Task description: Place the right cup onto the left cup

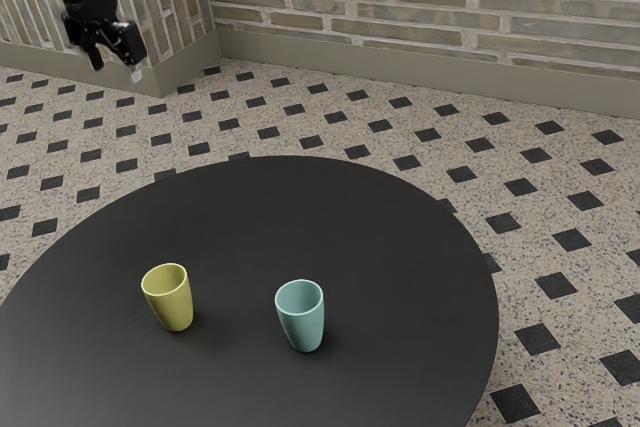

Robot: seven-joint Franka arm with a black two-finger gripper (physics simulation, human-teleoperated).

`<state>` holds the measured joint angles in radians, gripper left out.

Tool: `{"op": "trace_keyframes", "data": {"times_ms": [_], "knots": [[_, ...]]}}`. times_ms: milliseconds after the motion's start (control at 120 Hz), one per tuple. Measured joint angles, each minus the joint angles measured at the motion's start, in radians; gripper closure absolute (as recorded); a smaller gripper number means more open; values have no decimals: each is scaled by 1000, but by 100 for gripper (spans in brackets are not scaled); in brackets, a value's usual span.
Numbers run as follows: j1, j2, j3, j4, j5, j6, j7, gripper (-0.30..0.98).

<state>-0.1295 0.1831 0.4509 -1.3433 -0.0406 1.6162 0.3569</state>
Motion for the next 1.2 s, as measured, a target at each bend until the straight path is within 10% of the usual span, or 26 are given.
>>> {"op": "trace_keyframes", "data": {"times_ms": [483,800,1200], "knots": [[-236,172,0,-59,-107,131,-87,2],[-410,98,-15,-433,-226,384,-355,2],[-458,39,-139,-616,-142,483,-630,2]]}}
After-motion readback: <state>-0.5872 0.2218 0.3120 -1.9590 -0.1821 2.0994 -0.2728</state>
